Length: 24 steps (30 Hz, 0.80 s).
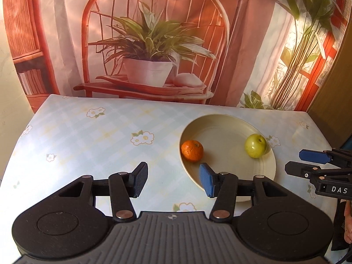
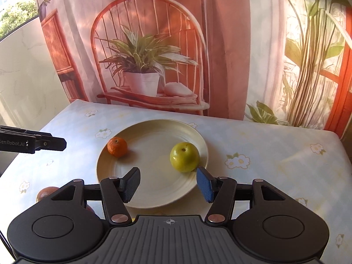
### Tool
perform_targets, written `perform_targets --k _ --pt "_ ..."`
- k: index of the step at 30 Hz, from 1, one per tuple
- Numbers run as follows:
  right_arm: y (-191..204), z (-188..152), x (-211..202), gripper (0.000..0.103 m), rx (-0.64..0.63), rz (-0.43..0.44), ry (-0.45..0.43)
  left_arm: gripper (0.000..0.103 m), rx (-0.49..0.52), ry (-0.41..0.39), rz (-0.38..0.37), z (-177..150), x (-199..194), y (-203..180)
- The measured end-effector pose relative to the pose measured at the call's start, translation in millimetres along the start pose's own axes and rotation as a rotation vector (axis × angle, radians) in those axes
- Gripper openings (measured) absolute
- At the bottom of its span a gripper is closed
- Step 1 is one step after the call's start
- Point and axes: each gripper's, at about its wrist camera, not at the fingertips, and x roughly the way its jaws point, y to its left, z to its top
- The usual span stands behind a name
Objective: Organize fruits
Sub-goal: 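Withdraw both open tools from the plate back toward the fruit pile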
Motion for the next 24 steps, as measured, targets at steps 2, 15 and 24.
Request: perform_targets --k 2,15,24 --pt "8 -7 -12 0.054 -0.001 -0.021 -0.011 0.055 0.018 -0.009 0.016 -9 -10 1" --pt "43 -45 -43 0.054 0.088 -0.028 -0.028 0.055 -0.023 -0.024 0.058 -35 -53 27" --pt "45 -51 -46 0.054 0.094 -0.039 -0.019 0.055 -0.02 -0.026 0.062 -37 -60 38"
